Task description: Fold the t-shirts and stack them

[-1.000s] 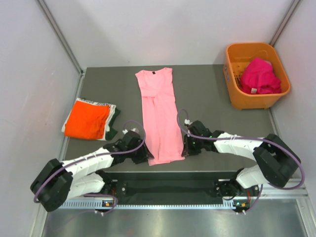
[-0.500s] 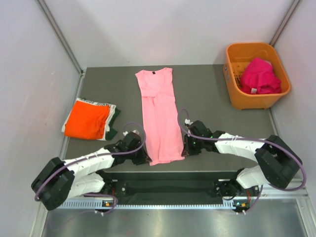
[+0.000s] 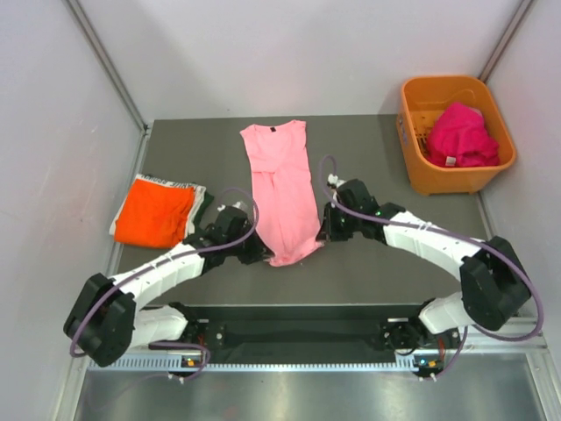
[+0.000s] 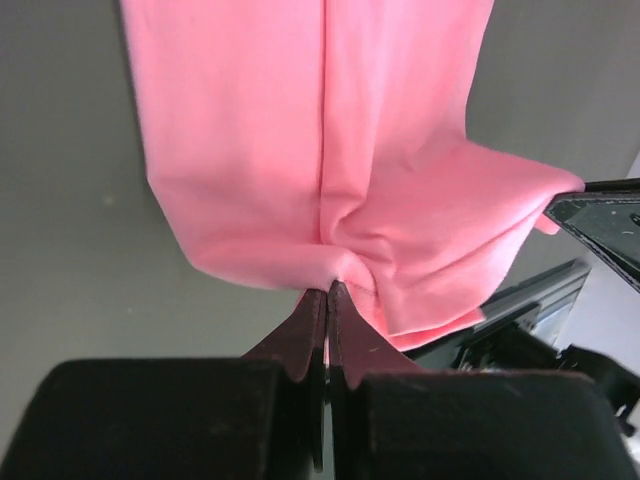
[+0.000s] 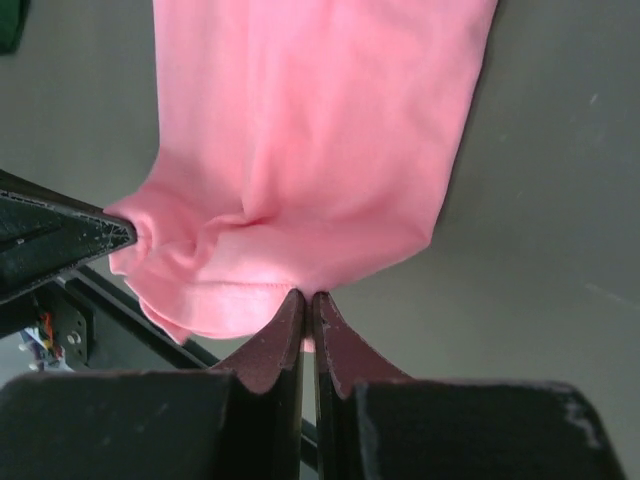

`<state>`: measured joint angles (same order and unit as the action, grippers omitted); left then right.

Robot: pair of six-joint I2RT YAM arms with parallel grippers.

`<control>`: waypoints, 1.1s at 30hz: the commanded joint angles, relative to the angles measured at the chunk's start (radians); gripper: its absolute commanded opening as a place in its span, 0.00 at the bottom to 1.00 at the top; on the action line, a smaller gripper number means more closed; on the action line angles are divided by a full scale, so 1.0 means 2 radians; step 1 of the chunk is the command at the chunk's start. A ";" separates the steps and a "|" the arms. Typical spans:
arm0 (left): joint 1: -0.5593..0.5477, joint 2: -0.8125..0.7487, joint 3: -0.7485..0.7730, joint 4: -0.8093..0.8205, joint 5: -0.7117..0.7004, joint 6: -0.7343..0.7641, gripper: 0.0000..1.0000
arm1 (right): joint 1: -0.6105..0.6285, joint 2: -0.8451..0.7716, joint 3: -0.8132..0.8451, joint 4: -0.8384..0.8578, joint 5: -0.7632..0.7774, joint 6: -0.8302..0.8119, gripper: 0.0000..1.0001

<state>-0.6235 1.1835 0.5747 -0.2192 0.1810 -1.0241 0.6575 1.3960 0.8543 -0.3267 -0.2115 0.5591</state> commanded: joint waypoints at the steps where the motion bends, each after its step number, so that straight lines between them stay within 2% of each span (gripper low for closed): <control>1: 0.059 0.018 0.035 0.008 0.032 0.037 0.00 | -0.023 0.028 0.068 -0.008 -0.011 -0.025 0.00; 3: 0.098 0.036 0.056 0.008 0.048 0.053 0.00 | -0.036 0.054 0.095 -0.013 -0.009 -0.033 0.00; 7: 0.140 0.087 0.103 0.011 0.058 0.076 0.00 | -0.053 0.119 0.195 -0.037 0.003 -0.049 0.00; 12: 0.184 0.168 0.174 0.025 0.074 0.091 0.00 | -0.080 0.201 0.276 -0.058 0.009 -0.061 0.00; 15: 0.191 0.207 0.214 0.029 0.064 0.094 0.00 | -0.088 0.242 0.344 -0.077 0.021 -0.069 0.00; 25: 0.204 0.309 0.320 0.028 0.061 0.094 0.00 | -0.118 0.353 0.480 -0.107 -0.013 -0.072 0.00; 33: 0.220 0.341 0.329 0.043 0.059 0.086 0.00 | -0.125 0.407 0.526 -0.094 -0.048 -0.068 0.01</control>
<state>-0.1993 1.8606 1.2064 -0.1795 0.2985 -0.8547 0.4156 2.1918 1.8423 -0.5274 -0.2680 0.4297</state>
